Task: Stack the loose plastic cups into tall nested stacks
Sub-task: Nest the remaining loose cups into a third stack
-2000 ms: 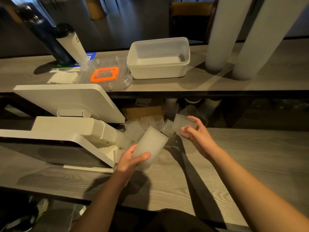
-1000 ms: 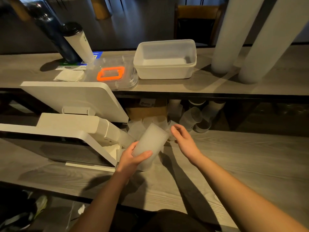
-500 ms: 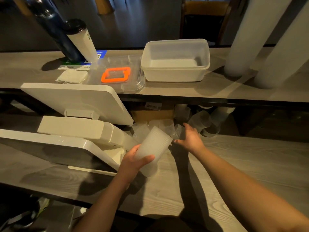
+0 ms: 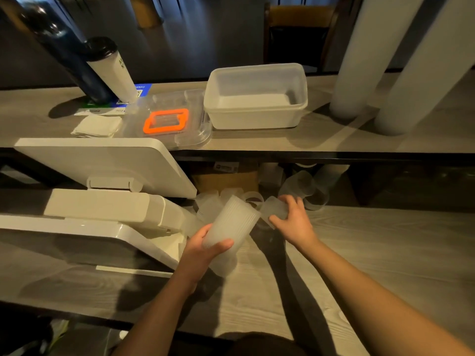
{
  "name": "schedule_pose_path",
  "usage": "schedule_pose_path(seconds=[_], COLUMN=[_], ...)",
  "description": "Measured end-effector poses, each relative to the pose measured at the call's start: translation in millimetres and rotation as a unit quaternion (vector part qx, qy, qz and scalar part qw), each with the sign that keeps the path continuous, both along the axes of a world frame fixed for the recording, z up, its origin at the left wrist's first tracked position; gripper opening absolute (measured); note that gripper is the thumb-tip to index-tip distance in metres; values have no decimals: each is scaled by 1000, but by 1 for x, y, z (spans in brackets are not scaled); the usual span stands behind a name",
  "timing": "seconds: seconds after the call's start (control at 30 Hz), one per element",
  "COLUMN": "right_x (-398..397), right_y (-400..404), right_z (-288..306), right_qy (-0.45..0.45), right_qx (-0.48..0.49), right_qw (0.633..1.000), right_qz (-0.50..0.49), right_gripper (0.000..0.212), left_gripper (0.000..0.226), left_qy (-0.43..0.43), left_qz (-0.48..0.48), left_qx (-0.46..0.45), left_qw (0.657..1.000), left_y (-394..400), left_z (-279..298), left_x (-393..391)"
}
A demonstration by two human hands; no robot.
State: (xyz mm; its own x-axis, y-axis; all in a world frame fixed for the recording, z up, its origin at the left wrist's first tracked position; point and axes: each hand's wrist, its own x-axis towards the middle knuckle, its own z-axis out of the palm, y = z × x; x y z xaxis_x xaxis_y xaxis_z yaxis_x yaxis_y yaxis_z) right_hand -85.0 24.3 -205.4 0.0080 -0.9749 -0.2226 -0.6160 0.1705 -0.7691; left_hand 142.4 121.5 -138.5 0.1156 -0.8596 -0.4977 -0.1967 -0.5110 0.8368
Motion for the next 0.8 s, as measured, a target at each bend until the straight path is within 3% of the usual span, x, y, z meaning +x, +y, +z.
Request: schedule_pose_path(seconds=[0.2, 0.37, 0.53, 0.8], right_x=[-21, -33, -32, -29], right_y=[14, 21, 29, 39], right_z=[25, 46, 69, 92], right_qy=[-259, -381, -392, -239], right_qx=[32, 48, 38, -36], right_qw=[956, 916, 919, 968], right_qz=[-131, -113, -30, 61], right_gripper=[49, 38, 37, 32], left_gripper=[94, 94, 91, 89], left_qy=[12, -3, -5, -4], left_qz=[-3, -20, -34, -51], left_qx=[2, -20, -41, -56], left_qw=[1000, 1000, 999, 997], left_y=[5, 11, 18, 25], left_z=[0, 3, 5, 9], left_x=[-6, -11, -17, -22])
